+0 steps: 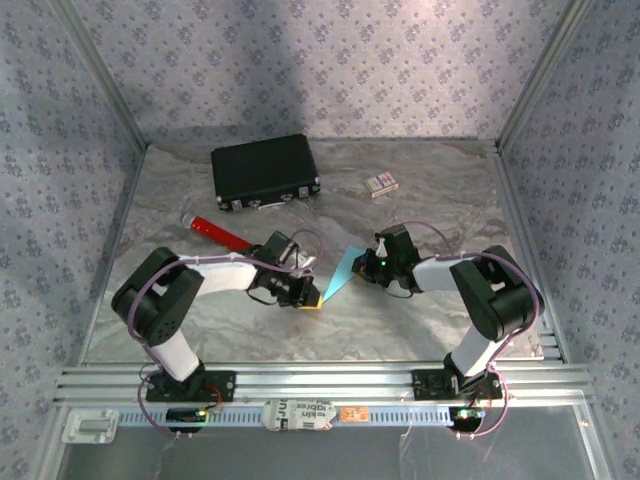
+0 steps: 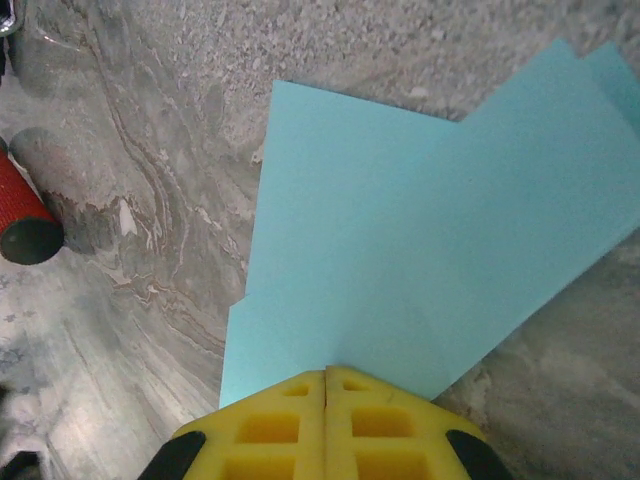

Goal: Fold a paper plane with a square sheet of paper (pick it up from the middle)
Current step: Fold the wing for the fifth time at the center of the table, then turn over a paper plane at the center of the table.

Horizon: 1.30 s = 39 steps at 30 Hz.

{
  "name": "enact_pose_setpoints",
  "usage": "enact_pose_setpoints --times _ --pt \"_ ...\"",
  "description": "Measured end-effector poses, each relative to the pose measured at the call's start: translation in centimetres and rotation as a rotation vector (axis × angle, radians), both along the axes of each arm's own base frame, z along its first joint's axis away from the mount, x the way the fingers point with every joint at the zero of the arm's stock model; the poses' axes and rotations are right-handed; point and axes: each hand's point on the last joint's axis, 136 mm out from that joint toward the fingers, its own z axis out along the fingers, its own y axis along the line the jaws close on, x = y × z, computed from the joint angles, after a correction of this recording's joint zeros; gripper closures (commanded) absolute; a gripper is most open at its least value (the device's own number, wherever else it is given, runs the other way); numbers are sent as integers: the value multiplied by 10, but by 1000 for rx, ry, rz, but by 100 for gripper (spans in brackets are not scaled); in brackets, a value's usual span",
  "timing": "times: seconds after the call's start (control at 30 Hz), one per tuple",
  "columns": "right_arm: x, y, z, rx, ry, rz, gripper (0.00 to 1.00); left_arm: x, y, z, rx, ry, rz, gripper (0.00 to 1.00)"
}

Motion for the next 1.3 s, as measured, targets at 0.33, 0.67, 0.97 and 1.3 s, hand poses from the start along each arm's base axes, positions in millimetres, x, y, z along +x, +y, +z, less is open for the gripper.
enact_pose_setpoints --times 0.33,0.67,0.97,1.3 --pt "0 -11 39 -24 -102 -17 92 54 1 3 -5 -44 99 78" --pt "-27 -28 23 -62 -57 -53 88 66 -9 -15 24 -7 84 73" --pt "-32 -22 19 -64 -43 -32 88 61 -13 -16 1 18 59 71" --pt "-37 -15 4 -74 -2 -10 87 57 -28 -12 -24 26 19 70"
